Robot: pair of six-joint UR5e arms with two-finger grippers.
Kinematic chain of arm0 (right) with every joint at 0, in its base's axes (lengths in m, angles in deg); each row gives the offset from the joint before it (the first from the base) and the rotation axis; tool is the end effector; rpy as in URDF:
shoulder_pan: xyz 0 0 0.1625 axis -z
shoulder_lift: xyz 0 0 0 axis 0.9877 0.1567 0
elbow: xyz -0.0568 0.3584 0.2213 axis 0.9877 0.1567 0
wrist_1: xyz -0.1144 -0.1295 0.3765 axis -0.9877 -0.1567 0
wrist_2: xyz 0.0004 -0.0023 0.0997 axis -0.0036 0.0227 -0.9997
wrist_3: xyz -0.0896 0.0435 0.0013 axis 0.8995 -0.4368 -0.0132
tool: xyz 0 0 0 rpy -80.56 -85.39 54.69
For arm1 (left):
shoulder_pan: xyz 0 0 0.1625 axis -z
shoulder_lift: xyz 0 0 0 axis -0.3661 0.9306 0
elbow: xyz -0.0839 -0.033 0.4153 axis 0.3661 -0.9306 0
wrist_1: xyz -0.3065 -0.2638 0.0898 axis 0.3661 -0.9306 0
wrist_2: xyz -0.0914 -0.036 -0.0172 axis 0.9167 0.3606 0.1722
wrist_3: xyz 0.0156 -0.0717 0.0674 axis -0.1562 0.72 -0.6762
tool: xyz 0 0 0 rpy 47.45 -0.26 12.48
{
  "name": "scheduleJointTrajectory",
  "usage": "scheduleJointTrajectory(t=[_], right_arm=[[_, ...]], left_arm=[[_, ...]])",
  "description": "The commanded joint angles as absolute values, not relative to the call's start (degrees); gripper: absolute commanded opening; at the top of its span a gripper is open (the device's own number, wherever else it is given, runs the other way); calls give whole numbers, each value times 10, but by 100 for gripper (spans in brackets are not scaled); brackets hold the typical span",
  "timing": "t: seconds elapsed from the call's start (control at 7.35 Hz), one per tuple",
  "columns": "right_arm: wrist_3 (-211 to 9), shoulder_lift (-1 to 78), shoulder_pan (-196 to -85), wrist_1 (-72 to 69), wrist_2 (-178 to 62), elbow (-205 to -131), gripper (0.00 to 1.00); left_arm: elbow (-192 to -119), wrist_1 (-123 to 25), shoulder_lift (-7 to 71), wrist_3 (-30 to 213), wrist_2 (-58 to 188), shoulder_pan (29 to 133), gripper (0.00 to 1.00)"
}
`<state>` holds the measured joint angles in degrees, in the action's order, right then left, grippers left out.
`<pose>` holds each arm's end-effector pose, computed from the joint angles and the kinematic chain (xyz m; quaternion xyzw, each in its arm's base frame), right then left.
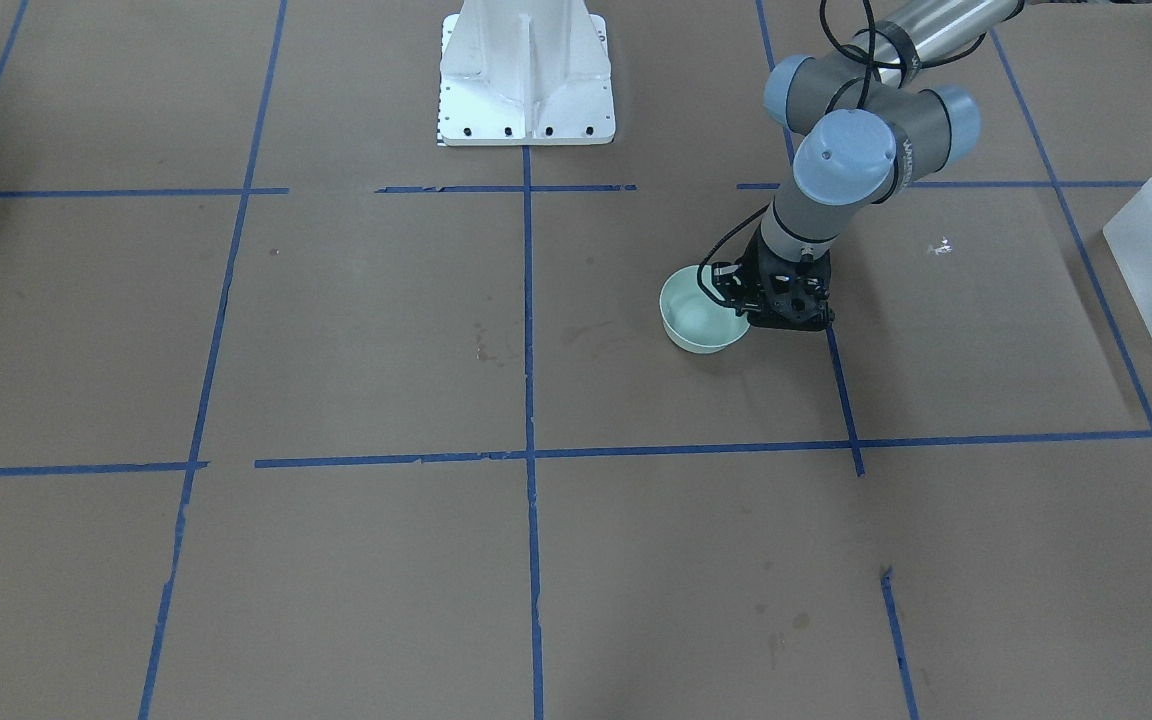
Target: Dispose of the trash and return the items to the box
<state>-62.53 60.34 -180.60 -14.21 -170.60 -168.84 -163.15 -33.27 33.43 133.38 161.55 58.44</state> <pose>0.1416 -0.4653 0.6365 0.1282 -0.3670 -0.1081 0.9150 0.4488 -0.4458 0.3671 0.0039 0.4026 0.0553 0.9137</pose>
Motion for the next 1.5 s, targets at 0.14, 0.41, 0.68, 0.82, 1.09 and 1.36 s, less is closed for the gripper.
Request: scheduleJointTrajectory(t=[0.14, 0.41, 0.68, 0.82, 1.09, 1.36], right_arm=[[-819, 601, -1695, -142, -1713, -1795, 100], [-859, 586, -1648, -138, -1711, -1803, 100], [-894, 584, -1623, -123, -1712, -1803, 100], [-906, 584, -1618, -121, -1712, -1804, 100], [-906, 585, -1618, -121, -1710, -1809, 100], [-906, 585, -1618, -121, -1707, -1809, 100]], left_arm=[[-1673, -326, 326, 1332, 1614, 595, 0], [-1693, -325, 318, 1302, 1615, 668, 0], [-1745, -326, 262, 1211, 1619, 739, 0], [-1750, -326, 245, 1149, 1623, 802, 0], [-1736, -325, 197, 971, 1652, 915, 0], [-1654, -325, 177, 790, 1697, 1034, 0]])
